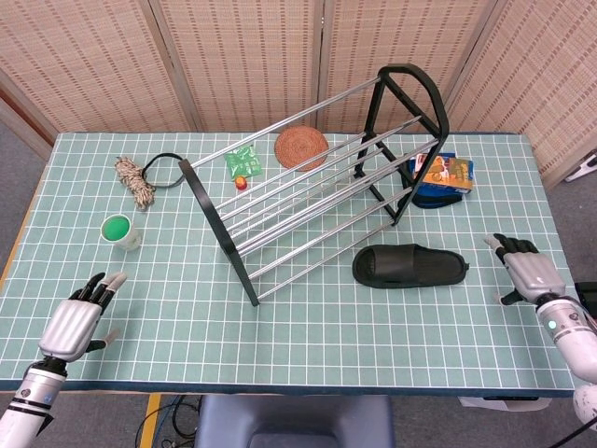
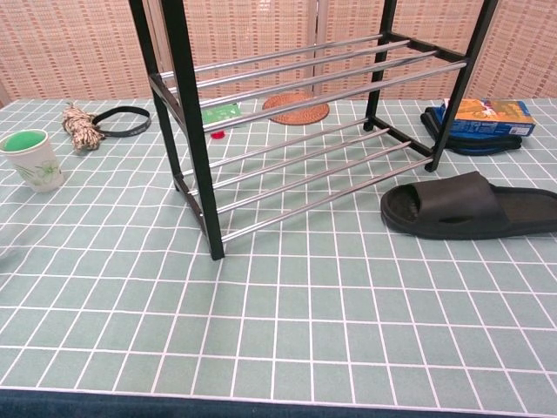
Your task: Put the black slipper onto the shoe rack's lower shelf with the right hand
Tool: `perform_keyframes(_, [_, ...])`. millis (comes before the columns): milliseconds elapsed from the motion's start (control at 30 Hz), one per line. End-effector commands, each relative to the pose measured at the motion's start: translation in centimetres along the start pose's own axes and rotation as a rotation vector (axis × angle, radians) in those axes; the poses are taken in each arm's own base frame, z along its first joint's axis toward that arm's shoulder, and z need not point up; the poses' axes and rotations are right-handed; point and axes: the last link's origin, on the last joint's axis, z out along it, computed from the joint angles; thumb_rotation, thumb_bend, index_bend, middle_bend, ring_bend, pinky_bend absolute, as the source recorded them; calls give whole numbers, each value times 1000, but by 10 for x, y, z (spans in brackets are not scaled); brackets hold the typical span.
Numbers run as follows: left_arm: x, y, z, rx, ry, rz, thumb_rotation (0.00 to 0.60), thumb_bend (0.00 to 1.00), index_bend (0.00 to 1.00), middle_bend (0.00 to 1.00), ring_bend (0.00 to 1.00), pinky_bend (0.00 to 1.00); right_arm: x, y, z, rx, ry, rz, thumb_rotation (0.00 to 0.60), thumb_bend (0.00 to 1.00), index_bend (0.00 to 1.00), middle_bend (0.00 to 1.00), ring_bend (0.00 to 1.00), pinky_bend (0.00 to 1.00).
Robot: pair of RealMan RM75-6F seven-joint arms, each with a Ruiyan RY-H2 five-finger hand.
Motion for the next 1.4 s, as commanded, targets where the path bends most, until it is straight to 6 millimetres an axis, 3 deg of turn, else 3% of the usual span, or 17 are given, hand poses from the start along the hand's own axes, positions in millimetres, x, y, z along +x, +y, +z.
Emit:
perform_keyframes(33, [-1, 1, 1, 0, -4, 3, 600, 262, 2, 115, 72, 293, 0, -9, 14, 40, -22, 0, 600, 168, 0, 0, 0, 0])
perform_keyframes(600, [3, -2, -1, -2, 4, -19, 600, 262, 2, 115, 72, 292, -8, -36, 62, 123, -90, 2, 600, 168, 0, 0, 0, 0])
perform_keyframes(1400, [6, -3, -3, -13, 12, -37, 600, 262, 1, 115, 72, 293, -18, -52, 83, 163, -139, -2, 600, 169, 0, 0, 0, 0])
